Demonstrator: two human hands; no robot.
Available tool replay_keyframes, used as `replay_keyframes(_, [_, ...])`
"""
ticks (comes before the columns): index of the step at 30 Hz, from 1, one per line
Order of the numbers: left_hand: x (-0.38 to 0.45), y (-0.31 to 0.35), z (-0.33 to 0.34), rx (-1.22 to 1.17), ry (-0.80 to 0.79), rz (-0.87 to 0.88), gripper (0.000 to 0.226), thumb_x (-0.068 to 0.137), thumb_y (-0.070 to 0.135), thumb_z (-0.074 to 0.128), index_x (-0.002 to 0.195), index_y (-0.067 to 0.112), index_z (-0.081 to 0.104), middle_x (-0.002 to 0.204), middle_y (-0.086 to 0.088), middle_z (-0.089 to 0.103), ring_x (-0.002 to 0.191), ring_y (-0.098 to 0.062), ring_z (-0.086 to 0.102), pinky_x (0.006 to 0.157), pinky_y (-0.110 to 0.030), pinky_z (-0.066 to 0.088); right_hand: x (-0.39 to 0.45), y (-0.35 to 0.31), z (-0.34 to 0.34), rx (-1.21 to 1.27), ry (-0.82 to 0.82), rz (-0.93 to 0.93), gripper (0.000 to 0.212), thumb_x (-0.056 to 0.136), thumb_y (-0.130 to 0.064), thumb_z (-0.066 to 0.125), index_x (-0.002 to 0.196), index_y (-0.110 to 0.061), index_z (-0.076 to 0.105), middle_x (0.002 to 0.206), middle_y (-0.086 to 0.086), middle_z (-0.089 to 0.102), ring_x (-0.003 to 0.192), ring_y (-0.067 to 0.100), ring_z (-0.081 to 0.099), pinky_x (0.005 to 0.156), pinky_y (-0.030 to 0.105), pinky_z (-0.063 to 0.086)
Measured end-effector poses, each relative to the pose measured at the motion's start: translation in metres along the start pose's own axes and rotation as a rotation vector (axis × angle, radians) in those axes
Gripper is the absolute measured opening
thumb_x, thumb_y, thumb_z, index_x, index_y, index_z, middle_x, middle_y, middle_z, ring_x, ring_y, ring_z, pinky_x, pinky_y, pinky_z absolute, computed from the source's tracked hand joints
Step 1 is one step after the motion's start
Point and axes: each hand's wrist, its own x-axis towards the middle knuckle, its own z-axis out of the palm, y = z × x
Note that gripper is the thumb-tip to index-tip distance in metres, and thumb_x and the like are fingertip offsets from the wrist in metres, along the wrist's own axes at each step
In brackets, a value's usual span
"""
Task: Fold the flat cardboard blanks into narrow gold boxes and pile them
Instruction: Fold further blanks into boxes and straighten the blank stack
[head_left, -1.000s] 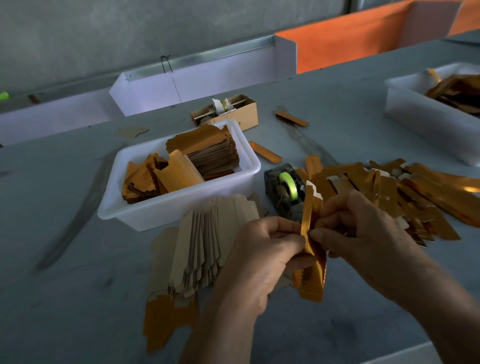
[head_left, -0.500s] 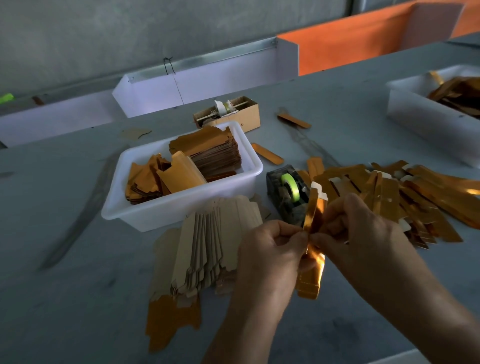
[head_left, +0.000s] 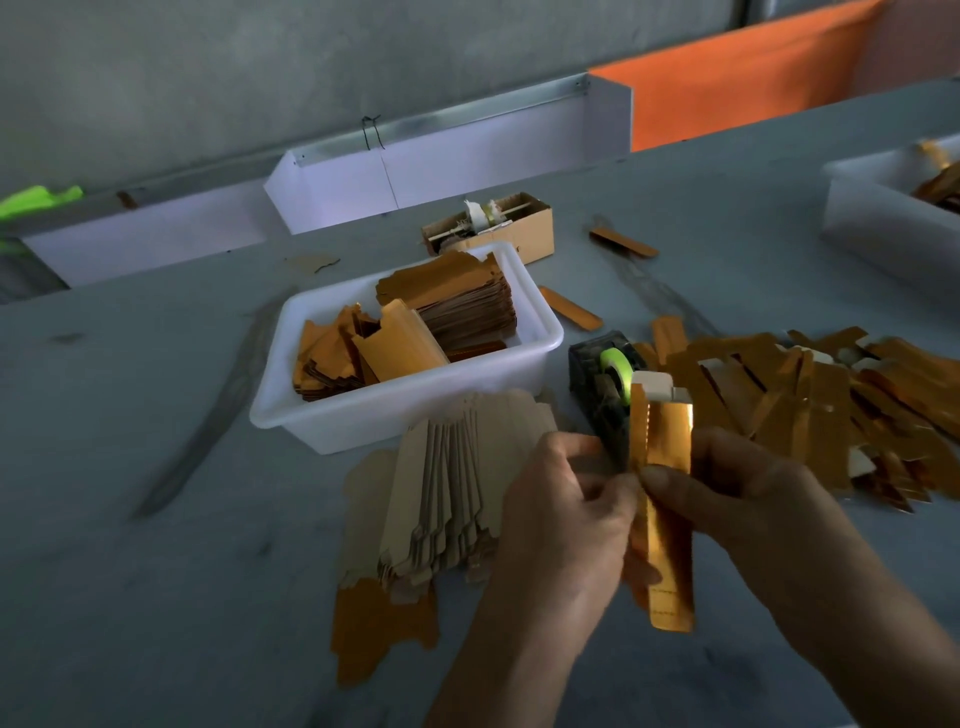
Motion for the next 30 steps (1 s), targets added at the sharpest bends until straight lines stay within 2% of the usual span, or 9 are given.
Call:
replay_keyframes(4, [0.004, -0.002, -0.016, 0.424, 0.18, 0.155, 0.012, 0.095, 0.04, 0.048, 0.101, 0.032, 0.056, 0.082, 0.013, 0.062, 0.056, 0.006, 0.056, 0.047, -0.01, 0.043, 0.015, 0.009, -0.015, -0.115, 0.168, -0.013, 0.003, 0.081, -0.027, 0.062, 0.084, -0.027, 0.061, 0.074, 0.002, 0.067, 0.071, 0.018, 0.065, 0.065, 0.029, 0.046])
replay_keyframes(8, [0.011, -0.012, -0.056, 0.767, 0.58, 0.141, 0.024, 0.097, 0.037, 0.044, 0.112, 0.023, 0.058, 0.091, 0.009, 0.062, 0.081, -0.004, 0.056, 0.064, -0.016, 0.038, 0.048, 0.013, -0.057, -0.607, 0.437, -0.129, 0.015, 0.087, -0.026, 0.063, 0.078, -0.02, 0.053, 0.062, -0.002, 0.055, 0.054, 0.013, 0.051, 0.048, 0.022, 0.032])
replay_keyframes(10, [0.016, -0.025, -0.072, 0.864, 0.563, -0.016, 0.03, 0.098, 0.039, 0.043, 0.112, 0.016, 0.056, 0.098, 0.0, 0.062, 0.09, -0.015, 0.057, 0.07, -0.025, 0.037, 0.063, 0.014, -0.072, -0.729, 0.505, -0.111, 0.012, 0.087, -0.028, 0.064, 0.085, -0.021, 0.053, 0.06, -0.006, 0.049, 0.054, 0.008, 0.044, 0.049, 0.02, 0.027])
replay_keyframes(15, [0.023, -0.049, -0.08, 0.86, 0.434, -0.174, 0.026, 0.098, 0.033, 0.048, 0.084, 0.013, 0.057, 0.073, 0.003, 0.054, 0.07, -0.013, 0.053, 0.063, -0.029, 0.039, 0.087, 0.024, -0.09, -0.951, 0.452, 0.048, 0.037, 0.088, -0.031, 0.063, 0.115, -0.007, 0.059, 0.079, 0.015, 0.06, 0.062, 0.023, 0.046, 0.05, 0.026, 0.029])
replay_keyframes(18, [0.025, -0.051, -0.081, 0.895, 0.462, -0.151, 0.025, 0.097, 0.025, 0.048, 0.079, 0.011, 0.059, 0.072, 0.0, 0.056, 0.07, -0.016, 0.054, 0.06, -0.027, 0.035, 0.085, 0.026, -0.092, -0.942, 0.502, 0.129, 0.045, 0.086, -0.036, 0.062, 0.122, -0.01, 0.056, 0.111, 0.021, 0.056, 0.095, 0.036, 0.052, 0.077, 0.042, 0.048])
replay_keyframes(20, [0.026, -0.051, -0.083, 0.892, 0.461, -0.15, 0.029, 0.097, 0.025, 0.048, 0.073, 0.011, 0.058, 0.069, -0.001, 0.056, 0.067, -0.015, 0.055, 0.058, -0.027, 0.035, 0.074, 0.027, -0.085, -0.937, 0.56, 0.057, 0.046, 0.086, -0.036, 0.061, 0.123, -0.01, 0.055, 0.12, 0.021, 0.05, 0.113, 0.041, 0.045, 0.092, 0.049, 0.042])
replay_keyframes(24, [0.028, -0.048, -0.078, 0.925, 0.484, -0.129, 0.036, 0.095, 0.018, 0.048, 0.059, 0.013, 0.044, 0.06, -0.001, 0.047, 0.058, -0.014, 0.047, 0.048, -0.025, 0.028, 0.047, 0.027, -0.06, -0.85, 0.561, -0.154, 0.036, 0.086, -0.03, 0.056, 0.114, -0.007, 0.062, 0.109, 0.018, 0.059, 0.101, 0.038, 0.053, 0.082, 0.045, 0.047])
replay_keyframes(27, [0.029, -0.046, -0.078, 0.963, 0.52, -0.149, 0.022, 0.095, 0.014, 0.046, 0.079, 0.006, 0.059, 0.073, -0.004, 0.055, 0.072, -0.02, 0.057, 0.057, -0.024, 0.035, 0.031, 0.027, -0.043, -0.833, 0.531, -0.241, 0.031, 0.086, -0.022, 0.063, 0.112, -0.006, 0.064, 0.114, 0.016, 0.057, 0.102, 0.038, 0.054, 0.083, 0.044, 0.047])
replay_keyframes(30, [0.022, -0.044, -0.079, 1.013, 0.563, -0.155, 0.019, 0.097, 0.017, 0.043, 0.087, 0.01, 0.058, 0.076, 0.001, 0.049, 0.072, -0.017, 0.052, 0.061, -0.026, 0.037, 0.017, 0.023, -0.032, -0.773, 0.476, -0.274, 0.026, 0.08, -0.011, 0.07, 0.105, -0.004, 0.068, 0.108, 0.013, 0.061, 0.09, 0.032, 0.06, 0.073, 0.027, 0.042])
